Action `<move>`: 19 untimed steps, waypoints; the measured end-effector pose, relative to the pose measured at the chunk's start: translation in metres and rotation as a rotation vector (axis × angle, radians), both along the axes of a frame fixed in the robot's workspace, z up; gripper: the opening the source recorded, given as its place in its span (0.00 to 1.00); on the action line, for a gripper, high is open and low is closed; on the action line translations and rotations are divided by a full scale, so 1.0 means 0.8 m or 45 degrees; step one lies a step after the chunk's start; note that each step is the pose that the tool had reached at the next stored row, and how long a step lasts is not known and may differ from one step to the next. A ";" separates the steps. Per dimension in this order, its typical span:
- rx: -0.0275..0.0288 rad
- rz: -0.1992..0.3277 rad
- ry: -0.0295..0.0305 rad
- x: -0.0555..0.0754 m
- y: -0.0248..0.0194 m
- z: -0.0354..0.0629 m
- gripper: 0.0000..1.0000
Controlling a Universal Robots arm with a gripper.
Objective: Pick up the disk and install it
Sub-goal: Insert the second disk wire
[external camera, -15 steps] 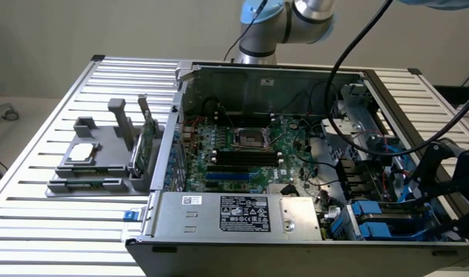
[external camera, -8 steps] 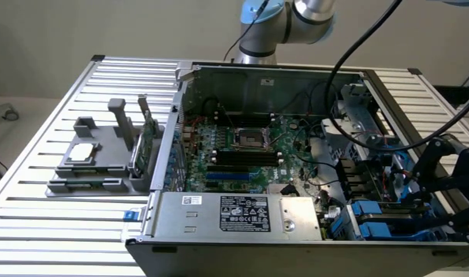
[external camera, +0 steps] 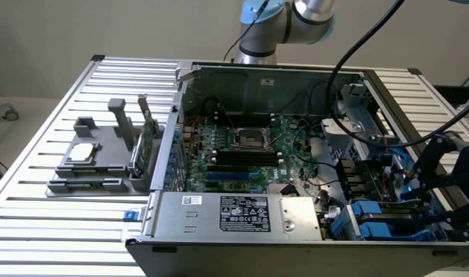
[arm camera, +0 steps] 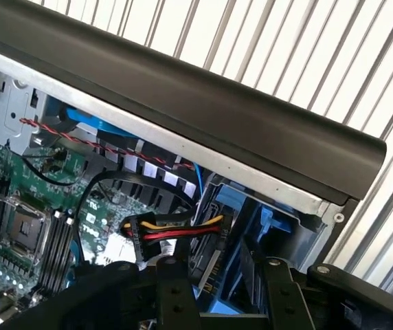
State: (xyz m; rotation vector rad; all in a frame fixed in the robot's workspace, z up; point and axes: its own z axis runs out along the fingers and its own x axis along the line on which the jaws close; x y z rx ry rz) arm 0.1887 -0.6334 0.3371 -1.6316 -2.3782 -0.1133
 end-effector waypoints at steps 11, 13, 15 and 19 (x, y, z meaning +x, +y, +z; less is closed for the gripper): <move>0.0002 -0.102 0.0000 0.000 -0.0074 0.000 0.43; 0.0002 -0.109 0.0000 0.000 -0.0116 0.000 0.43; 0.0002 -0.116 0.0000 0.000 -0.0153 0.000 0.43; 0.0009 -0.131 0.0000 0.000 -0.0195 0.000 0.43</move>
